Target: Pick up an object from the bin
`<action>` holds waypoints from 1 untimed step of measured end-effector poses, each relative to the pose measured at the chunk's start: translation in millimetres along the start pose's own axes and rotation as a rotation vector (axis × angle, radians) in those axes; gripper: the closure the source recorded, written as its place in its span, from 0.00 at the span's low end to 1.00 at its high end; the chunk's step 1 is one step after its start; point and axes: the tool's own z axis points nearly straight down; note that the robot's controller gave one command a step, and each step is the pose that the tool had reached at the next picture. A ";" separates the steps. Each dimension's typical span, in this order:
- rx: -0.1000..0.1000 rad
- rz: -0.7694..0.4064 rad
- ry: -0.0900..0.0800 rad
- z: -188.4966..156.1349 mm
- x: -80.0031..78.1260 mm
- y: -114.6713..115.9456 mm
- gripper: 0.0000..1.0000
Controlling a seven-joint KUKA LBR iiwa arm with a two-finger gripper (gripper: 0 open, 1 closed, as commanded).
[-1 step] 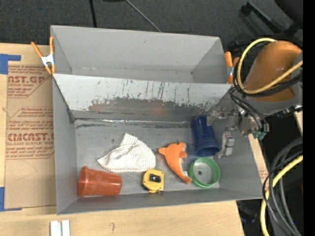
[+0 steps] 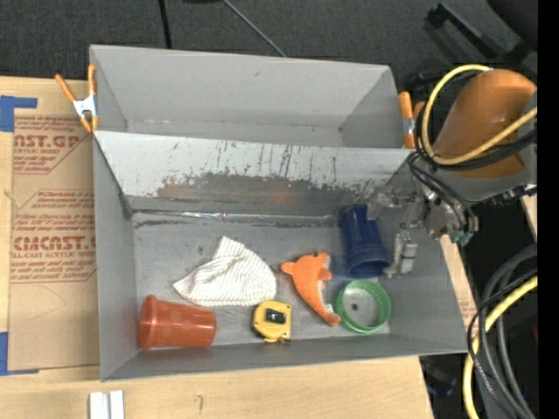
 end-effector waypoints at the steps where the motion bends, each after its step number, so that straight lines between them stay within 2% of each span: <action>1: 0.001 0.000 -0.007 53.1 -5.9 0.8 0.00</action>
Offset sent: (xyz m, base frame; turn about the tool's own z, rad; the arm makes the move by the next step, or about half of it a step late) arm -0.0098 -0.0020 -0.0989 0.0446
